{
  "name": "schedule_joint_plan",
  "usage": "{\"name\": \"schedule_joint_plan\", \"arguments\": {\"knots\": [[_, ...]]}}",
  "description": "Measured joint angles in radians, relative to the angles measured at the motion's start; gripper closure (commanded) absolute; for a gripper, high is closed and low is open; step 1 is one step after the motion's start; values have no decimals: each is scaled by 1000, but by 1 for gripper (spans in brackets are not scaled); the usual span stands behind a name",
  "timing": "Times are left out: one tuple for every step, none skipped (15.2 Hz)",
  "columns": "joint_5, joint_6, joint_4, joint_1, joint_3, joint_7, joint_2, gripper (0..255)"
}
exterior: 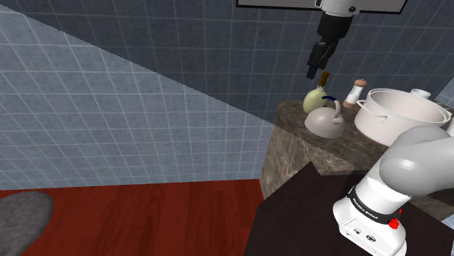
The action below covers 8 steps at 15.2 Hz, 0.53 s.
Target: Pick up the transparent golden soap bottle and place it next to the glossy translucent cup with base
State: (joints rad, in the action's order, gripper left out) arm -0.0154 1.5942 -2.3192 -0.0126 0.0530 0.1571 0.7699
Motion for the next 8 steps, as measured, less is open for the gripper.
{"name": "schedule_joint_plan", "arguments": {"knots": [[0,0,0,0,0,0,0,0],[-4,5,-2,-3,-8,7,-4,0],[-13,21,-9,-10,-24,22,-13,0],[-23,33,-13,-17,-44,41,-22,0],[-32,46,-10,-24,-61,57,-38,0],[-44,54,7,-33,-85,80,-63,0],[-51,69,7,-40,-101,94,-78,0],[-61,78,12,-48,-124,116,-93,0]]}}
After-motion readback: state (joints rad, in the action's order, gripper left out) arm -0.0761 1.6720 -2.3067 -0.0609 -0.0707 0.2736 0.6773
